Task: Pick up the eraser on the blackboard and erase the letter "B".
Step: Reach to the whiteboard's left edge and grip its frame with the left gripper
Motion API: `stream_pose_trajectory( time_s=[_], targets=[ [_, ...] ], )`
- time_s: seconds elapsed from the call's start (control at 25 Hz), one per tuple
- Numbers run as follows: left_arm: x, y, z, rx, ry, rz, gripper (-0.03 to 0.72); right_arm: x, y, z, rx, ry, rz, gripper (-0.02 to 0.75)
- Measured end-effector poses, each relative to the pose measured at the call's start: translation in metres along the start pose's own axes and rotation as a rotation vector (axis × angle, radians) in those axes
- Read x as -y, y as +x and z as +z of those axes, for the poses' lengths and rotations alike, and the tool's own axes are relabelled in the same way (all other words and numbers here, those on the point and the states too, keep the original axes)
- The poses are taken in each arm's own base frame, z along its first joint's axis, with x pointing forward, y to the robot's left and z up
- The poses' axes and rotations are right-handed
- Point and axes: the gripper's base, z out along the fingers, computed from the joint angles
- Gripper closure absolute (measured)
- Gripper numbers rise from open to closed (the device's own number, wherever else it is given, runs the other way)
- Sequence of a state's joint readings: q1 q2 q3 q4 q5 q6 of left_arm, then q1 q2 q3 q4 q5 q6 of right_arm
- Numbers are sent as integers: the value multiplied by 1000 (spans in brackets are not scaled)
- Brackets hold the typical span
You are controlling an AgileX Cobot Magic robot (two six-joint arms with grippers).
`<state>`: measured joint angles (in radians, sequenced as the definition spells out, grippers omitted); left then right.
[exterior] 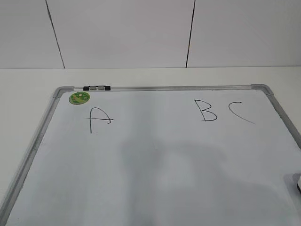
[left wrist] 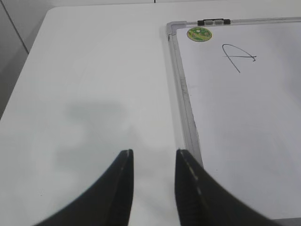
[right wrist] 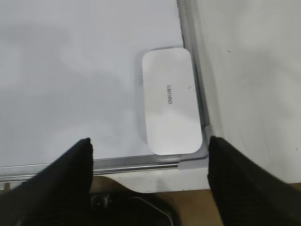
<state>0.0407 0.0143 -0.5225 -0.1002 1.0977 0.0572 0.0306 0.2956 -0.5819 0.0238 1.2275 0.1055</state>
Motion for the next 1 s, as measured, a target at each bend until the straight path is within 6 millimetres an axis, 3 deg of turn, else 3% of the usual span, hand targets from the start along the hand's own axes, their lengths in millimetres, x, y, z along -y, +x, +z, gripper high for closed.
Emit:
stream_pose_trajectory(
  time_s=[0.28, 0.56, 0.76, 1.0],
  targets=[
    [-1, -9, 15, -157, 5, -11, 451, -9, -34, 10, -132, -46, 50, 154],
    [0, -38, 38, -348, 35, -74, 450, -13, -60, 26, -247, -36, 58, 154],
    [0, -69, 59, -512, 61, -104, 450, -14, -73, 40, -327, -26, 63, 154],
    [2, -113, 89, -592, 102, -112, 450, -14, -77, 53, -387, -17, 68, 154]
  ],
)
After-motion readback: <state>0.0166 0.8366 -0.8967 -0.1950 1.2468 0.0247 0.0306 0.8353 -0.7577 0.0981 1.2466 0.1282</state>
